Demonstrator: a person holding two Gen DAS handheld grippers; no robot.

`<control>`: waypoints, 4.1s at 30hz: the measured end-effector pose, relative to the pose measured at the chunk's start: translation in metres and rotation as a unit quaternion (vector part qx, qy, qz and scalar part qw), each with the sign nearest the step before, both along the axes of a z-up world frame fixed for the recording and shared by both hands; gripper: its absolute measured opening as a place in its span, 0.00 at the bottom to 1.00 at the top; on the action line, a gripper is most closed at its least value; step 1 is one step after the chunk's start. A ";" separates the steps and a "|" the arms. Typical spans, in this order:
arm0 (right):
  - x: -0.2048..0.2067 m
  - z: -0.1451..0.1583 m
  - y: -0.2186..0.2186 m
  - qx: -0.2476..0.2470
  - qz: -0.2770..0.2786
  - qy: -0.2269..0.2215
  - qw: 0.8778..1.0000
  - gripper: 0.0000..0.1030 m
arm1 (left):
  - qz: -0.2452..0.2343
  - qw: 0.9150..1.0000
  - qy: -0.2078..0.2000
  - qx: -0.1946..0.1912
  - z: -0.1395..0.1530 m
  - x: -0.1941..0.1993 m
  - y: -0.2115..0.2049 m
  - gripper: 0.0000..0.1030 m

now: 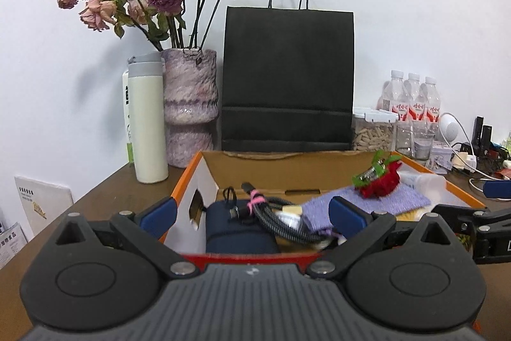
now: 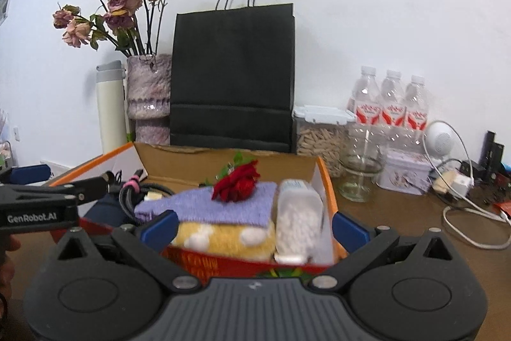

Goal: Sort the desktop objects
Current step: 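Withdraw both tools from the box back over the table, then grasp the orange flower with right tool while left tool grasps the white cap, then carry the orange flower and white cap over the box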

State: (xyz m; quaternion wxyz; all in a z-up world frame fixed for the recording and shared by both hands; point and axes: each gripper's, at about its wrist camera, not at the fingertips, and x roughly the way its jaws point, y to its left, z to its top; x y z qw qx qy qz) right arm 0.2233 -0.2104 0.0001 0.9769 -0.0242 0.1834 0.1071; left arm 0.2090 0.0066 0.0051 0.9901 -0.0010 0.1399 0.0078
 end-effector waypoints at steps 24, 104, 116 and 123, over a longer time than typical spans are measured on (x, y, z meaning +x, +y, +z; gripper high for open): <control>-0.069 -0.022 -0.011 -0.039 0.009 0.069 0.997 0.98 | -0.013 0.998 0.062 -0.003 -0.014 -0.060 -0.001 1.00; -0.038 -0.031 -0.044 0.016 0.048 0.094 0.994 0.09 | -0.015 0.983 0.184 0.009 -0.038 0.008 -0.041 0.36; -0.041 -0.030 -0.045 0.016 0.038 0.081 0.996 0.09 | -0.016 0.983 0.180 -0.007 -0.036 0.003 -0.043 0.27; -0.051 -0.024 -0.043 0.017 0.035 0.060 0.997 0.09 | -0.011 0.987 0.160 -0.013 -0.030 -0.010 -0.043 0.27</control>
